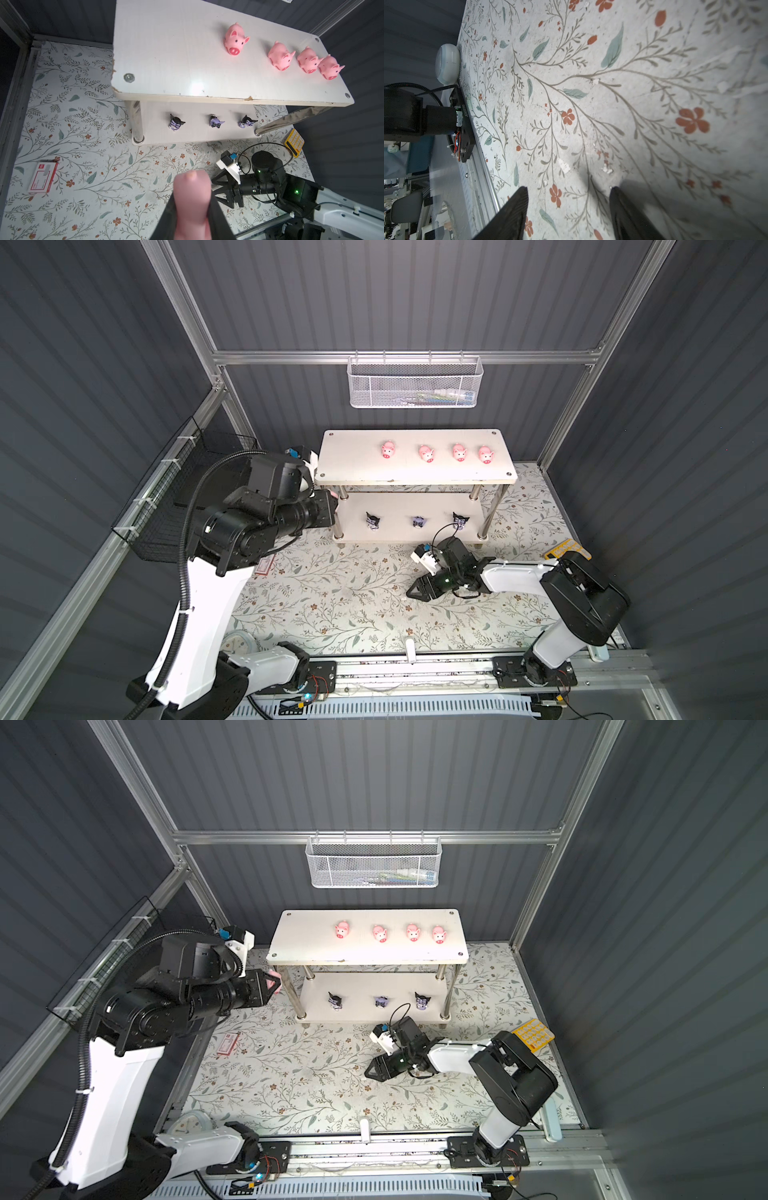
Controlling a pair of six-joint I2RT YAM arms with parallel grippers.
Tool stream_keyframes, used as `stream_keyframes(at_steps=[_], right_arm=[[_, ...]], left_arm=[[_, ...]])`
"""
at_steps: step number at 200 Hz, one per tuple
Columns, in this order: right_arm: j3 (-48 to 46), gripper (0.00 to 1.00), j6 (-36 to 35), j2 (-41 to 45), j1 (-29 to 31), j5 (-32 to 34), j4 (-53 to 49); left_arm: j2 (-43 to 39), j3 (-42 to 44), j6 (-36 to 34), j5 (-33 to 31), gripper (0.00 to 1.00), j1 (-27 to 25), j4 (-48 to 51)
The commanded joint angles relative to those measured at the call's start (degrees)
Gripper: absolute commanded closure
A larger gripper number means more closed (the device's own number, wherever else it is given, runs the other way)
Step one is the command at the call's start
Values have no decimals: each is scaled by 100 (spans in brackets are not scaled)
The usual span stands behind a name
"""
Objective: Place and organize the plastic toys onto the shelf
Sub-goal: 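Raise the pink pig with the left gripper up over the top shelf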
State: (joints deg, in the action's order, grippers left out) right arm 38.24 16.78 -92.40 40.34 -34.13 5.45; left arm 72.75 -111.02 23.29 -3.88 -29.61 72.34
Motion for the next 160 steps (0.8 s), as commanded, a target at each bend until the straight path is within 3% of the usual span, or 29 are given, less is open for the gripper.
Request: stream_keyframes(at_steps=[1,48,101,160], right_arm=[[-69,35,-131,276,79,255,-158],[-192,35,-161,645,141,493,-232],[-288,35,-340,931,325,782,-405],[-368,35,-280,931,335,837,-321]], left_arm=[[334,-342,-467,-29,77,-19,-148],[1091,-1045,-811,-6,77,-9,-603],[2087,-1913,-1252,-422,76,11,-522],[2990,-2541,-1511,-295,76,629,-401]])
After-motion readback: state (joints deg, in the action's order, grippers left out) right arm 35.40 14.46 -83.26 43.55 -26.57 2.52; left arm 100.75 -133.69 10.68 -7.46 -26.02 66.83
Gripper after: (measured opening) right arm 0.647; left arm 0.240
